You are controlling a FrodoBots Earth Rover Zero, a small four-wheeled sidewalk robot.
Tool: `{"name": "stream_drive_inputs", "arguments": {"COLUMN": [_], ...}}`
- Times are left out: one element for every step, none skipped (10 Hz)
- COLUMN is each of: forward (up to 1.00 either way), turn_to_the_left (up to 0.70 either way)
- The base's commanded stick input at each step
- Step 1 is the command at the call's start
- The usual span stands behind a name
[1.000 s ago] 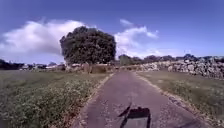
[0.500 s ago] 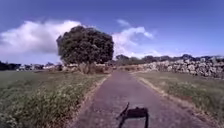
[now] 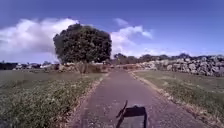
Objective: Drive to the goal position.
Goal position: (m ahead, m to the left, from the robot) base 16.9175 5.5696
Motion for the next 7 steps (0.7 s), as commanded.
{"name": "stream_drive_inputs", "arguments": {"forward": [0.7, 0.7, 0.7, 0.7, 0.7, 0.7, 0.7], "turn_to_the_left": [0.0, 0.0, 0.0, 0.0, 0.0, 0.0, 0.0]}}
